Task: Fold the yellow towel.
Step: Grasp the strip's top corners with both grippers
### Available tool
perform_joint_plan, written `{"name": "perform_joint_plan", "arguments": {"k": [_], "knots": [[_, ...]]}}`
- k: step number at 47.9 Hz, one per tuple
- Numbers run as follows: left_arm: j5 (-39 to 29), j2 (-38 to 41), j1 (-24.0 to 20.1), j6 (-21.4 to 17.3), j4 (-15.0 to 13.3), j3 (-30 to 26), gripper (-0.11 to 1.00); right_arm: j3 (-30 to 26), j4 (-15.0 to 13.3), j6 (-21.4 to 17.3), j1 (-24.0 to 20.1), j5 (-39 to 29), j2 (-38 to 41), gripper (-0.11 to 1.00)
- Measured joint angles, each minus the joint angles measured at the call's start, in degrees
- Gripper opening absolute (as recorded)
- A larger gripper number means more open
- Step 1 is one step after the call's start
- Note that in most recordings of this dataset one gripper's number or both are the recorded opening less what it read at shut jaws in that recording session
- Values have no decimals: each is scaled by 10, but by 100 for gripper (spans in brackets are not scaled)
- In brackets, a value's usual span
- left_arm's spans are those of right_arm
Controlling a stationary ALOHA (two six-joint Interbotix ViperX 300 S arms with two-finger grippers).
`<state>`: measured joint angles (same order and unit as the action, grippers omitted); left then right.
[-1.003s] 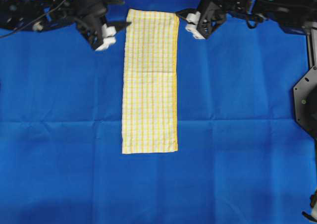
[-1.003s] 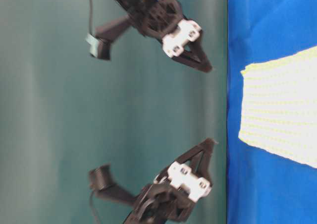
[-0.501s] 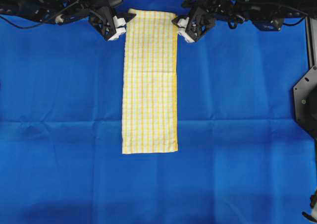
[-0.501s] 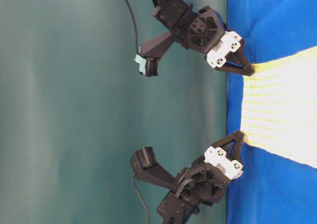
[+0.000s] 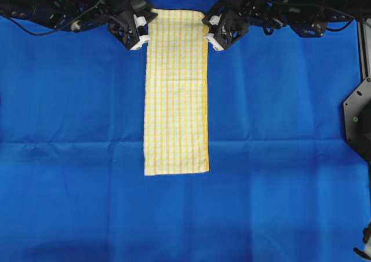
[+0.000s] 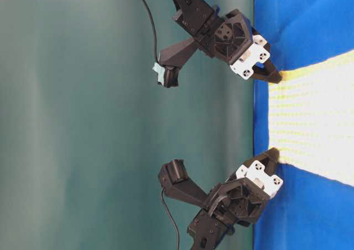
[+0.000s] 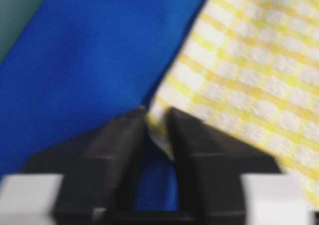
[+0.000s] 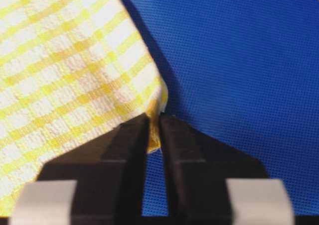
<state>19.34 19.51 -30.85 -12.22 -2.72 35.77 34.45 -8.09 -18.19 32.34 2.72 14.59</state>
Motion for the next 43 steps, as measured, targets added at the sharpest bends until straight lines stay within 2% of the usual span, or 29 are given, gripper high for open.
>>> {"name": "perform_joint_plan", "arguments": {"k": [20, 31, 43], "knots": [[-11, 0, 2, -8, 0, -9, 4, 0, 1, 0, -3, 0, -1, 5], [-47, -32, 2, -8, 0, -13, 4, 1, 1, 0, -3, -4, -29, 5], [-51, -47, 4, -8, 0, -12, 4, 0, 1, 1, -2, -5, -35, 5]]}}
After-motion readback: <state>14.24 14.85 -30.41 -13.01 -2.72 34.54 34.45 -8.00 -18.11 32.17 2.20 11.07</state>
